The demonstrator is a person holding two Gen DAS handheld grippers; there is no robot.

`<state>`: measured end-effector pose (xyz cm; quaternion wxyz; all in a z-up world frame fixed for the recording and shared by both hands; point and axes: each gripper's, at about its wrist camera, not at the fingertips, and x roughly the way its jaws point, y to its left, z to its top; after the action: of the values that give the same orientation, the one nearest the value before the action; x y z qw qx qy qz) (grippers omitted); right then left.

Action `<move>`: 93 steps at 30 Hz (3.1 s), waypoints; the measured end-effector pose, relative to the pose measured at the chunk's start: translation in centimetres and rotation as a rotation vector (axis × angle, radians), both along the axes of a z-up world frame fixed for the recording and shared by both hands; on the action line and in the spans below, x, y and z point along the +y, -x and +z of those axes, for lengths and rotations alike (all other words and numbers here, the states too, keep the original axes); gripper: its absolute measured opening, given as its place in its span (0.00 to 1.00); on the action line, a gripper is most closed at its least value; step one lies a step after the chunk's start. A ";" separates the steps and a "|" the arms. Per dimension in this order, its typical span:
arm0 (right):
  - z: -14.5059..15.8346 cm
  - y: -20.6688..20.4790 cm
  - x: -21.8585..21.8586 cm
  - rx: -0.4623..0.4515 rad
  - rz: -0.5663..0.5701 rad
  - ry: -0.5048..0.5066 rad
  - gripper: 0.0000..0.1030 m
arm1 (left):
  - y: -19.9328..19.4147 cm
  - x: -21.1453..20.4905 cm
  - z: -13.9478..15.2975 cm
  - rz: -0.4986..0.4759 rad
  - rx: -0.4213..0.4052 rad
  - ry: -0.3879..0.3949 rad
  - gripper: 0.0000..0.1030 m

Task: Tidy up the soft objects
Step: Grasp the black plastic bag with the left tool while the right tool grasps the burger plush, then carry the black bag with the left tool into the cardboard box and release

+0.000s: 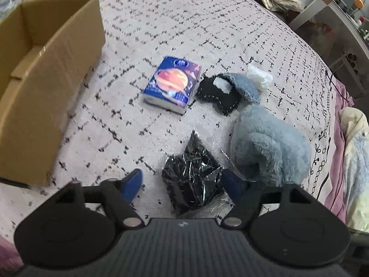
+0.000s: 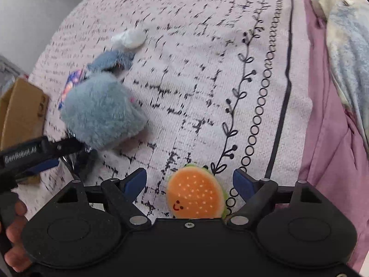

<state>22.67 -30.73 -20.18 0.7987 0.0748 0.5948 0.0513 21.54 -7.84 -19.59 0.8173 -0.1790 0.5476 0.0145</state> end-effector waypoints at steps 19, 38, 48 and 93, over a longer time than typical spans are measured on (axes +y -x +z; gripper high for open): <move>2.8 1.1 1.1 -0.160 0.019 -0.014 0.43 | 2.1 2.5 4.6 0.023 -0.101 -0.020 0.45; 8.5 2.5 3.2 -0.398 0.040 -0.132 0.43 | 4.7 7.0 11.2 0.039 -0.246 -0.048 0.45; 10.7 2.4 5.0 -0.486 0.077 -0.161 0.43 | 5.2 10.3 12.7 0.073 -0.290 -0.064 0.45; 9.8 -2.0 17.8 -0.528 0.171 -0.340 0.43 | -0.1 22.3 7.4 0.344 -0.314 -0.093 0.59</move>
<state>24.71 -12.96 -10.34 0.8943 0.1409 0.3540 0.2346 21.67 14.48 -12.23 0.8852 -0.2319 0.3739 0.1510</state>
